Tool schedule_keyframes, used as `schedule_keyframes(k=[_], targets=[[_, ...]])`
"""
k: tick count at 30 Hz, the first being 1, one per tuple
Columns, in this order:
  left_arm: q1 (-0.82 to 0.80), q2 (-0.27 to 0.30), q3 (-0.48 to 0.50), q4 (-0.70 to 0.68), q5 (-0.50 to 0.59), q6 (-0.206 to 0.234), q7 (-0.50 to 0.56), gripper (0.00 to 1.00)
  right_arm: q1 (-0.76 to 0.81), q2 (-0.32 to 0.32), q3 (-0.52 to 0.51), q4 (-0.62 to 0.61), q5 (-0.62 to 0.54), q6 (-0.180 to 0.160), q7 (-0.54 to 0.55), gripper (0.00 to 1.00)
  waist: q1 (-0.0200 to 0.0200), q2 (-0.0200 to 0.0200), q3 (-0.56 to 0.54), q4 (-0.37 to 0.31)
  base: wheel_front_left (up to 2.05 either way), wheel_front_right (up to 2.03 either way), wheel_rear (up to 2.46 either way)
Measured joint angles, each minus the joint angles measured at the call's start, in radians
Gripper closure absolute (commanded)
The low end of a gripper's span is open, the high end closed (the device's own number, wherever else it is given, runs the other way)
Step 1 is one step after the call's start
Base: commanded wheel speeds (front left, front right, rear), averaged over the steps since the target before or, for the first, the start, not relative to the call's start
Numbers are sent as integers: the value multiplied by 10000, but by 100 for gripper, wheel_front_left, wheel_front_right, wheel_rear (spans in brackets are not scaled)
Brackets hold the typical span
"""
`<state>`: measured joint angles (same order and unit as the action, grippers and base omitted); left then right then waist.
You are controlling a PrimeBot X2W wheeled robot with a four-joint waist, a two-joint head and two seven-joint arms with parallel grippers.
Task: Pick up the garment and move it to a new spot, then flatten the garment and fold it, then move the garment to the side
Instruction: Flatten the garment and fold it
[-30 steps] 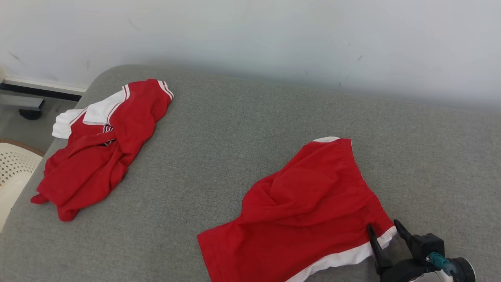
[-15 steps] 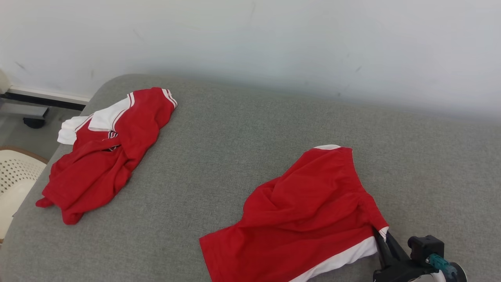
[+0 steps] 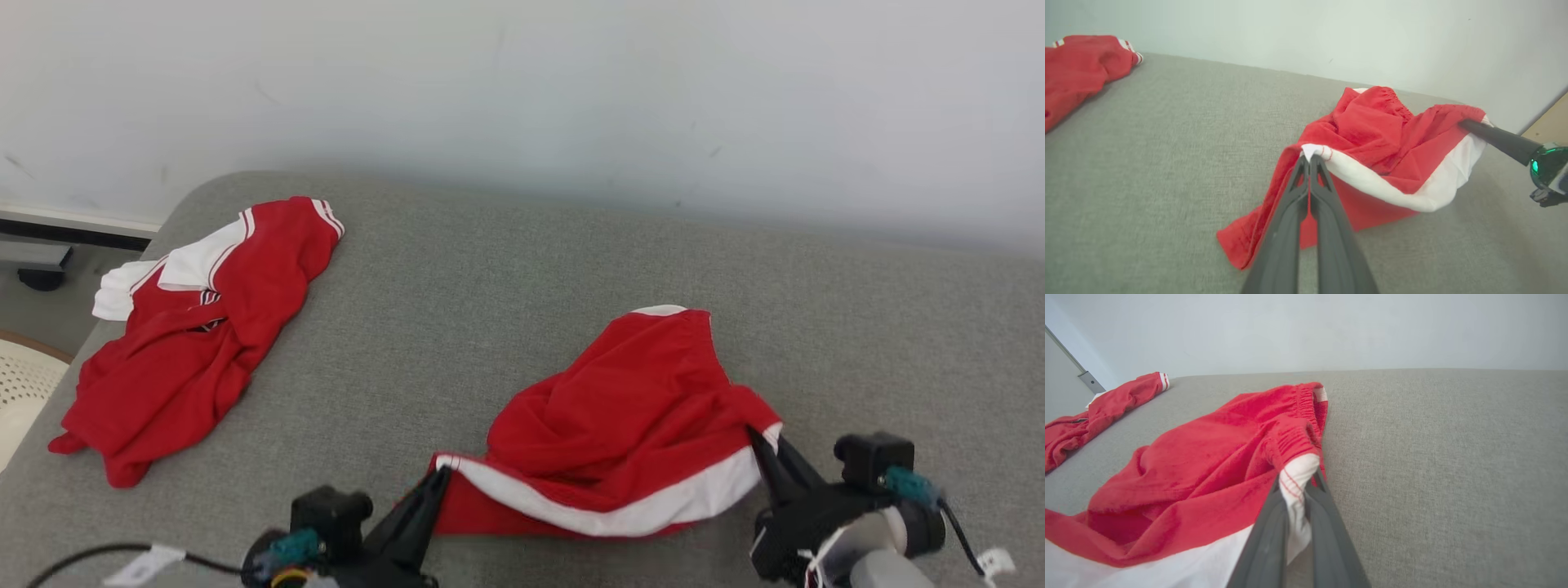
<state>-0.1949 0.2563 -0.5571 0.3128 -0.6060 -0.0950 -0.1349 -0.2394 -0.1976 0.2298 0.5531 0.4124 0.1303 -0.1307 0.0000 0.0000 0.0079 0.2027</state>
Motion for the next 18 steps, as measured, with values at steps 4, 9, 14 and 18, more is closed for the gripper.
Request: schedule_keyframes(k=[4, 9, 14, 18], targets=[[-1599, 408, -115, -71, 174, -142, 757, 100, -1323, -130, 368, -245, 332, 0, 777, 100, 0, 0, 318, -186, 0, 0, 0], [-4430, 978, 290, 295, -328, -295, 1699, 100, -3947, -236, 688, 150, 928, -2, 1918, 100, 1, 0, 984, -547, 0, 0, 0], [-7585, 1193, 550, 1066, -1122, -339, 2497, 100, -6907, -92, 516, 1087, 1689, -2, 2686, 100, 3, 1, 1874, -966, 0, 0, 0], [-9918, 1292, 412, 1701, -1361, -341, 2823, 100, -9159, 211, 458, 1818, 2008, -2, 3020, 100, 3, 2, 2649, -1322, 0, 0, 0]])
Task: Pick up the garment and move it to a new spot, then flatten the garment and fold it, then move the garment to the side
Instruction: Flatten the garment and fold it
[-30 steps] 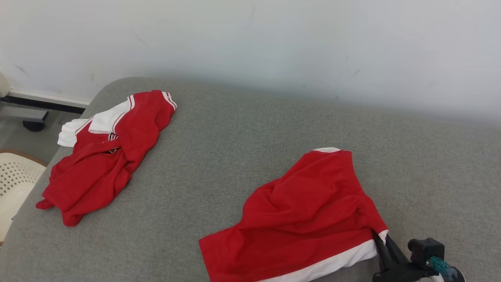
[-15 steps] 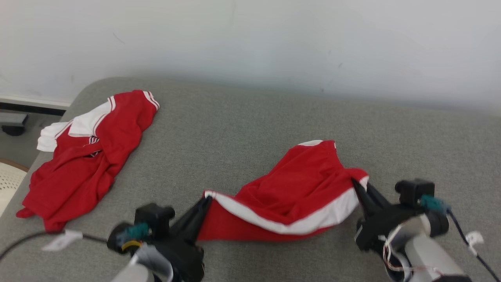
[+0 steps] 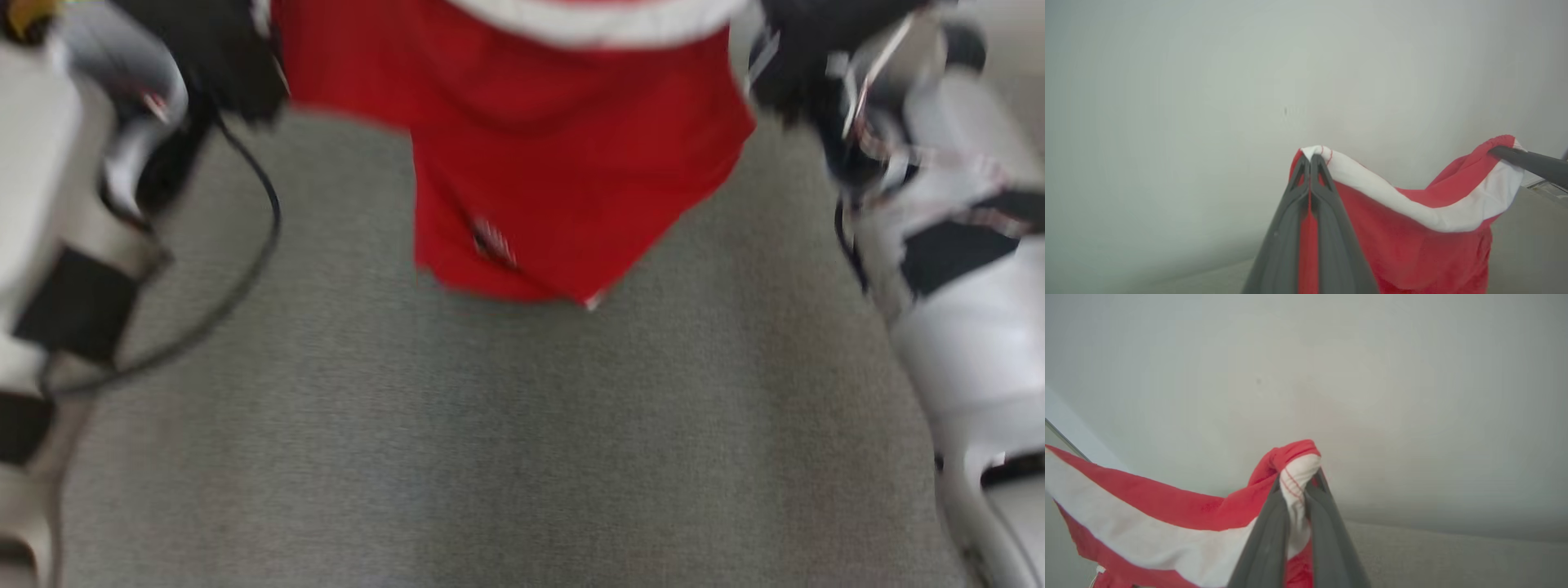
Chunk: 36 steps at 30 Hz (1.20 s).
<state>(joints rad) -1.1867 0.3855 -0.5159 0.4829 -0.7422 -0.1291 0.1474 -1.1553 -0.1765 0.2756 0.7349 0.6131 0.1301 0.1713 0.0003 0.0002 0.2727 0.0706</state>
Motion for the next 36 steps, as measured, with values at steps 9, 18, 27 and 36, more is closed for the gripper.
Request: schedule_keyframes(k=[9, 18, 27, 36], targets=[[-3716, -176, -362, 1657, -197, -2, -165, 100, -3517, 357, -606, 1728, 219, 0, -226, 100, 0, 1, 1420, -772, 0, 0, 0], [-6327, -456, -838, 3239, -631, -2, -941, 100, -5769, 311, -706, 3438, -228, 0, -830, 100, 0, 1, 2466, -1367, 0, 0, 0], [-7120, -621, -1787, 4322, -1037, -2, -1620, 100, -6505, 345, -301, 4418, -583, 0, -1499, 100, -5, 0, 2691, -1524, 0, 0, 0], [-5526, -602, -2581, 3754, -1848, -2, -2938, 100, -4802, 362, 1202, 3639, -324, 0, -2194, 100, -3, 0, 2423, -1646, 0, 0, 0]])
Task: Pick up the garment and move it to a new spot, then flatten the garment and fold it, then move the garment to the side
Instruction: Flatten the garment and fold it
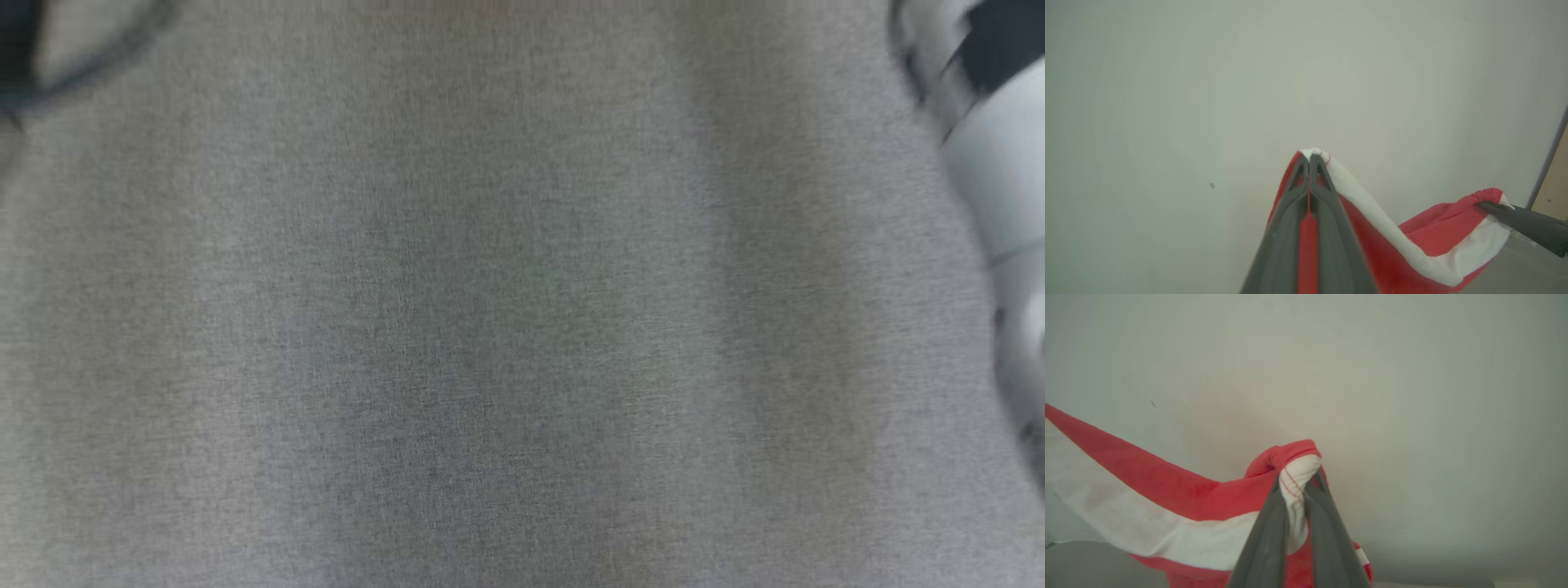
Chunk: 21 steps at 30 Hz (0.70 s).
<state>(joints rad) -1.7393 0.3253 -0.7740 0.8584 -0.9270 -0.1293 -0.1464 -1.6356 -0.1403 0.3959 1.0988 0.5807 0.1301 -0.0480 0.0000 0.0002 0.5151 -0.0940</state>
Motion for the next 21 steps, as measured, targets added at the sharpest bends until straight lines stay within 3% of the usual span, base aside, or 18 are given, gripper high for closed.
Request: schedule_keyframes(k=[8, 14, 21], targets=[[3739, 947, 79, -1691, -571, 167, -1032, 100, 3655, -380, 1413, -2063, 1783, 0, -662, 100, -1, -1, -997, -136, 0, 0, 0], [7479, 1528, 554, -4491, -784, 1285, -1145, 100, 6488, -966, 2100, -3597, 2915, 0, -978, 100, -3, -3, -1917, -214, 0, 0, 0], [11669, 2190, 671, -7285, -614, 2608, -1160, 100, 9482, -1824, 2418, -4847, 3413, 0, -1151, 100, -4, -4, -2805, -151, 0, 0, 0]])
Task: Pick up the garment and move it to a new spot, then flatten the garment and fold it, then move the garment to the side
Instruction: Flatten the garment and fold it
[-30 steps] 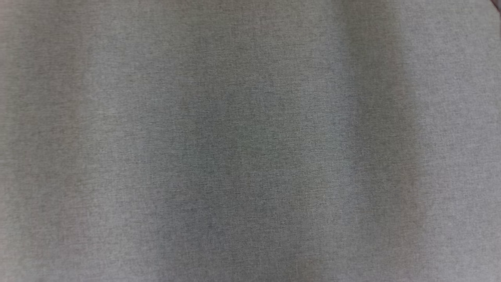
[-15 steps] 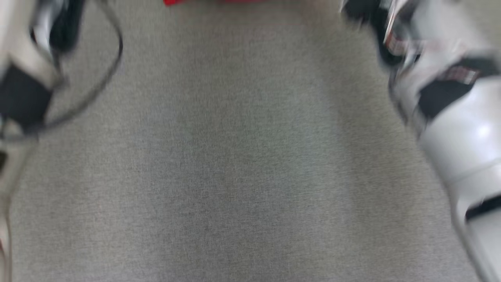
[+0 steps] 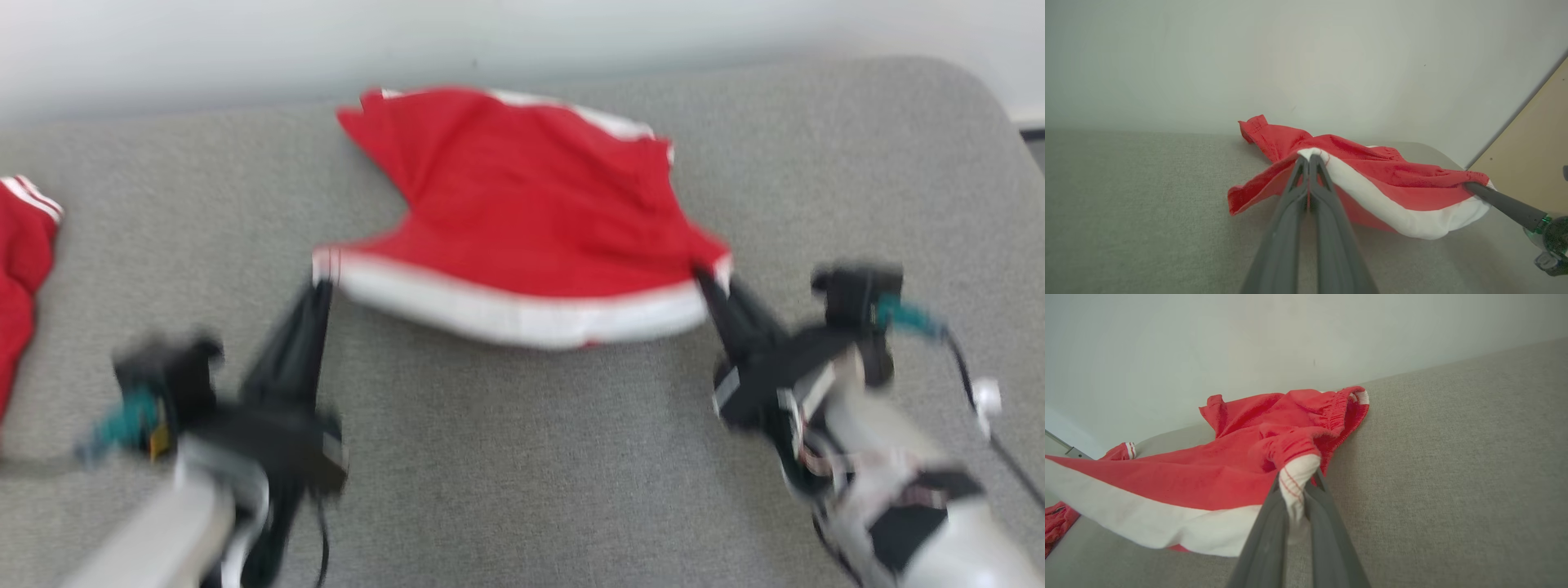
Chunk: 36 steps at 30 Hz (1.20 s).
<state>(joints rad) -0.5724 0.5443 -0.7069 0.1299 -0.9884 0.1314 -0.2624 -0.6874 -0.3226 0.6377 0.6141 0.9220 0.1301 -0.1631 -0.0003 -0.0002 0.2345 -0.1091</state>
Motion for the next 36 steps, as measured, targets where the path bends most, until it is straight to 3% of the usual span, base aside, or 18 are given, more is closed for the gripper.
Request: schedule_keyframes(k=[6, 14, 18, 22, 31, 32, 33, 34, 35, 36], targets=[[2996, 443, 364, -642, -40, 568, 0, 100, 2175, -502, -6, -782, 10, 0, -38, 100, 0, 0, -652, 104, 0, 0, 0], [5734, 151, 803, -583, 598, 721, 0, 100, 4573, -849, -585, -1676, -153, 4, 320, 100, 1, -1, -1437, 247, 0, 0, 0], [6346, 40, 947, -332, 1043, 909, 0, 100, 5846, -874, -1037, -2286, -222, 2, 644, 100, 1, -1, -1745, 414, 0, 0, 0], [6574, -63, 1231, -104, 1300, 692, 0, 100, 6788, -729, -1534, -2865, -460, 2, 1030, 100, 1, -1, -1891, 623, 0, 0, 0], [6464, -627, 1492, 2, 1783, 428, 0, 100, 7266, 35, -2744, -3505, -1856, 2, 1515, 100, 5, 1, -1655, 611, 0, 0, 0], [6443, -681, 1488, 81, 1801, 382, 0, 100, 7279, 98, -2915, -3467, -2015, 2, 1540, 61, 5, 2, -1662, 604, 0, 0, 0], [6424, -708, 1499, 155, 1894, 443, 0, 100, 7286, 197, -3028, -3438, -2127, 2, 1590, 0, 4, 2, -1678, 603, 0, 0, 0], [6386, -727, 1536, 188, 2042, 485, 0, 100, 7307, 293, -3122, -3421, -2270, 2, 1632, 0, 4, 1, -1695, 605, 0, 0, 0], [6386, -727, 1536, 188, 2042, 485, 0, 75, 7307, 293, -3122, -3421, -2270, 2, 1632, 0, 4, 1, -1695, 605, 0, 0, 0], [6329, -763, 1574, 198, 2109, 489, 0, 9, 7320, 393, -3210, -3415, -2458, 2, 1639, 0, 4, 1, -1718, 610, 0, 0, 0]])
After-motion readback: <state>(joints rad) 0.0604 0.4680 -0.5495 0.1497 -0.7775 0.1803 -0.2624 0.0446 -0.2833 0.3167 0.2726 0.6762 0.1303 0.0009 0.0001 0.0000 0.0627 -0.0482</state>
